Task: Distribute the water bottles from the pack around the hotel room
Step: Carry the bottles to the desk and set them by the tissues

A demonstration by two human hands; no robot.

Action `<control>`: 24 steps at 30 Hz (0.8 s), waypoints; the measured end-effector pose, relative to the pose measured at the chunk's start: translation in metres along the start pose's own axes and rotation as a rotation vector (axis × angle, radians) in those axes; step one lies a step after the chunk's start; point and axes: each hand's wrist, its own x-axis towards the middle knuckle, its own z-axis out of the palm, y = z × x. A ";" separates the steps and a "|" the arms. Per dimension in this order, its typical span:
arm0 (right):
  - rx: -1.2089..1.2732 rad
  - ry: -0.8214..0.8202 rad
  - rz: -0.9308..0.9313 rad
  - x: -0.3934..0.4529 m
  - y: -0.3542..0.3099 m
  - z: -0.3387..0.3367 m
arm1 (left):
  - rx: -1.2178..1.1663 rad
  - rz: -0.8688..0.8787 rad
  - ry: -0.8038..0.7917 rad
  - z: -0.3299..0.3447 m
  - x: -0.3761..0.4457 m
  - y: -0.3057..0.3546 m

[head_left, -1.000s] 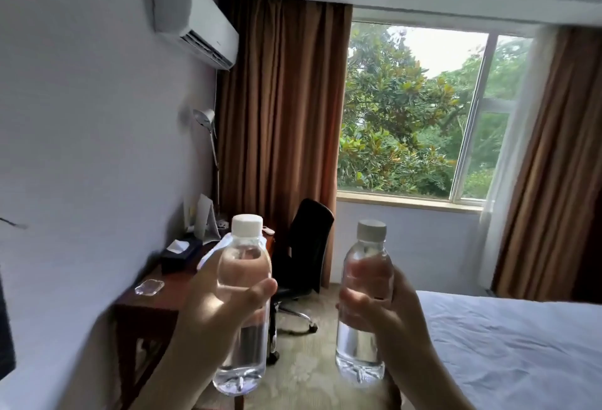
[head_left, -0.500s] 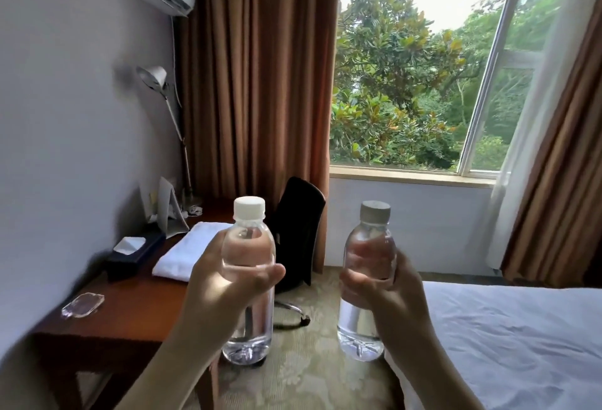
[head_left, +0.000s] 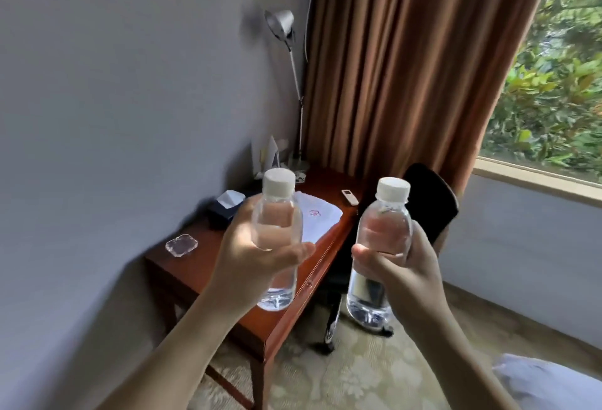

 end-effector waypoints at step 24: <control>-0.168 -0.575 0.336 0.217 0.357 0.199 | 0.532 -0.476 0.304 -0.121 0.155 -0.329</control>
